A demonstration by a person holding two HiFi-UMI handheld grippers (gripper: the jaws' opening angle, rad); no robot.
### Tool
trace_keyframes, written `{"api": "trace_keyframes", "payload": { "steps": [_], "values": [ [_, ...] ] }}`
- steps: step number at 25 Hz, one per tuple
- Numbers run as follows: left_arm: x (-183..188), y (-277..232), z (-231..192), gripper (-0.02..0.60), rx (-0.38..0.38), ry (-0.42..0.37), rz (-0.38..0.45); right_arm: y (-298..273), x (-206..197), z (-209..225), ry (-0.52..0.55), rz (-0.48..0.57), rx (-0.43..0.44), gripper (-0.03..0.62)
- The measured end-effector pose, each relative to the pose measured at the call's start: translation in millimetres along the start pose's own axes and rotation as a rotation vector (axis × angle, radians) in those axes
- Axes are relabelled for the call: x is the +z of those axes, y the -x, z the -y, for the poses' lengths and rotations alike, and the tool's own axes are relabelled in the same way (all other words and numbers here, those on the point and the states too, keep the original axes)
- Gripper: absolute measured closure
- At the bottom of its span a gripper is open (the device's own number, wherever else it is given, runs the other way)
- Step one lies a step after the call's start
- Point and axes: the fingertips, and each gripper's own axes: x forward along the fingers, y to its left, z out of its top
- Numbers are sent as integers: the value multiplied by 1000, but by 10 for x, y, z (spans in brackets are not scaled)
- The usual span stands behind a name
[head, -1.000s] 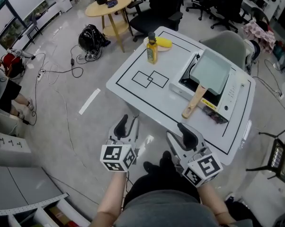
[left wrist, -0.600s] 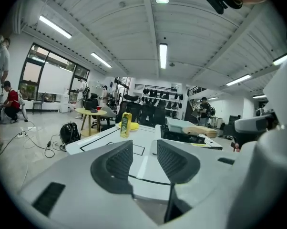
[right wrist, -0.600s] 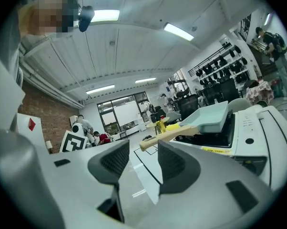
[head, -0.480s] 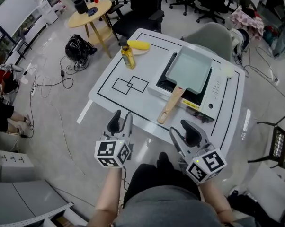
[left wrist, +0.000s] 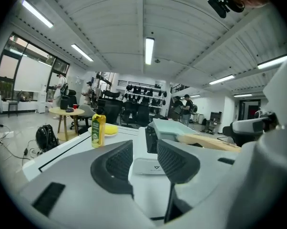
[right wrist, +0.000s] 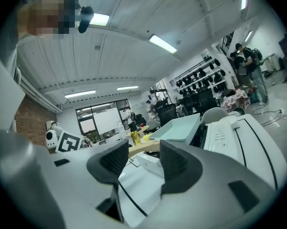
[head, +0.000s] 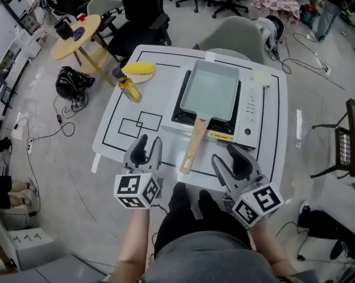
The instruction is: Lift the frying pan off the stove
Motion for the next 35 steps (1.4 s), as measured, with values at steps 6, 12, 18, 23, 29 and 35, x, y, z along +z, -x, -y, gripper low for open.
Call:
{"api": "trace_keyframes", "payload": {
  "steps": [6, 12, 18, 23, 29, 35],
  "values": [
    [78, -418, 72, 434, -179, -21, -47, -2, 8, 143, -55, 48, -180, 390],
    [96, -617, 172, 434, -339, -51, -85, 0, -46, 168, -99, 102, -313, 387],
    [113, -666, 298, 434, -475, 31, -148, 39, -78, 152, -123, 127, -404, 387],
    [102, -653, 487, 431, -632, 202, -255, 56, -88, 115, -134, 147, -438, 387],
    [86, -686, 766, 387, -780, 492, -422, 98, -37, 71, -127, 171, -469, 387],
    [11, -777, 991, 362, -858, 811, -584, 141, -40, 77, -140, 181, -495, 387]
  ]
}}
